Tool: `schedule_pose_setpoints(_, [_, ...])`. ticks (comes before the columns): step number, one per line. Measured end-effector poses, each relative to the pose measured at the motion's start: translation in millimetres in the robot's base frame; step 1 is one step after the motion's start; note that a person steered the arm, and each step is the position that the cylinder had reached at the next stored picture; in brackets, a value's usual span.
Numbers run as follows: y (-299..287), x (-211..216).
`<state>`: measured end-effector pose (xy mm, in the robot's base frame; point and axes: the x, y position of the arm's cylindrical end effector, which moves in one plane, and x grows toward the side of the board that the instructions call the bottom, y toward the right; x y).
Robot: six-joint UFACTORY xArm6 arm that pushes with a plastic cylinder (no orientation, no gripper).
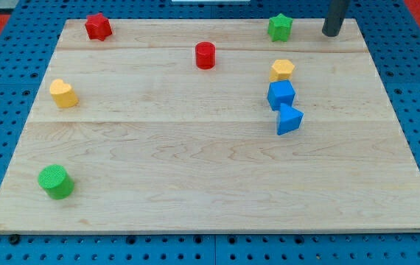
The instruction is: Slightly move the green star to the left side
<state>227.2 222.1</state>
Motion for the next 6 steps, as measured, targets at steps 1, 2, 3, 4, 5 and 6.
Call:
schedule_pose_setpoints(1, [-24.8,-2.9])
schedule_pose_setpoints(2, [-47.7,-2.9])
schedule_pose_setpoints(3, [-43.0,-14.2])
schedule_pose_setpoints(4, [-49.5,-16.0])
schedule_pose_setpoints(5, [-68.5,-16.0])
schedule_pose_setpoints(6, [-113.1,-14.2])
